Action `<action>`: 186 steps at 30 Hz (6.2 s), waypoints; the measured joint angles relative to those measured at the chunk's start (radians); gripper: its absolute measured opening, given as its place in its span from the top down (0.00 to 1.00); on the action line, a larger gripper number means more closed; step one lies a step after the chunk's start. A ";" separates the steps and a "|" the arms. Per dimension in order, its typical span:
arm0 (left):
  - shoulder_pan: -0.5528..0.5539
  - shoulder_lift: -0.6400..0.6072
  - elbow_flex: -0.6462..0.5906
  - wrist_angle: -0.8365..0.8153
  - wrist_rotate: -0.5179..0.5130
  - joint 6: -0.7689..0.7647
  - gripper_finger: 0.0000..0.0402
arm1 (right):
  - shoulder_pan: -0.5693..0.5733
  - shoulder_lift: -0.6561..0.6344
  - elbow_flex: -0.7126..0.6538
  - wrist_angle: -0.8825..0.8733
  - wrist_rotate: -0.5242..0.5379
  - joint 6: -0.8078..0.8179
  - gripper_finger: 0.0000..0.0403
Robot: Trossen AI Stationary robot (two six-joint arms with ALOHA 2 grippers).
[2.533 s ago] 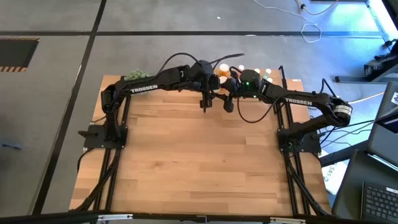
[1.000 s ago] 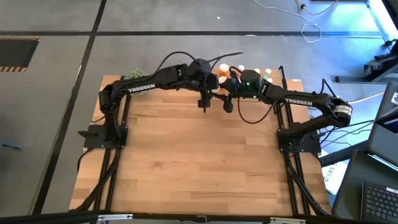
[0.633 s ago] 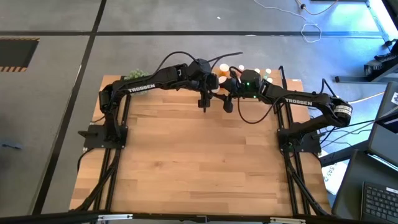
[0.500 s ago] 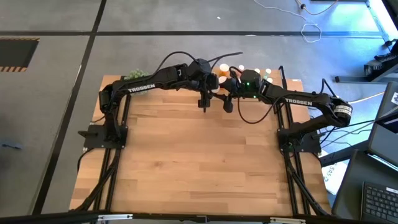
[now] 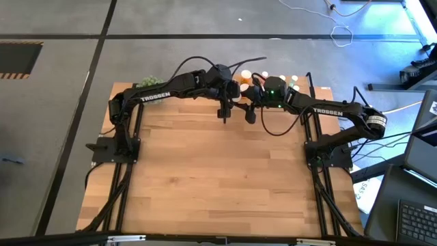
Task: Pick and place medicine bottles onto shelf by color
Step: Put the orange pill bottle on the shelf aligned with the other orange pill bottles
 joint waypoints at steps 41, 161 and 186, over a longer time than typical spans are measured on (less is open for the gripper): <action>0.016 0.000 0.000 0.016 0.023 -0.022 0.48 | 0.000 -0.001 0.000 0.000 0.003 -0.001 0.52; 0.037 -0.142 0.000 -0.260 -0.035 -0.138 0.31 | 0.411 -0.347 -0.245 0.184 0.840 0.471 0.52; 0.085 -0.141 0.000 -0.262 0.032 -0.121 0.31 | 0.329 0.067 -0.245 0.336 0.905 0.532 0.49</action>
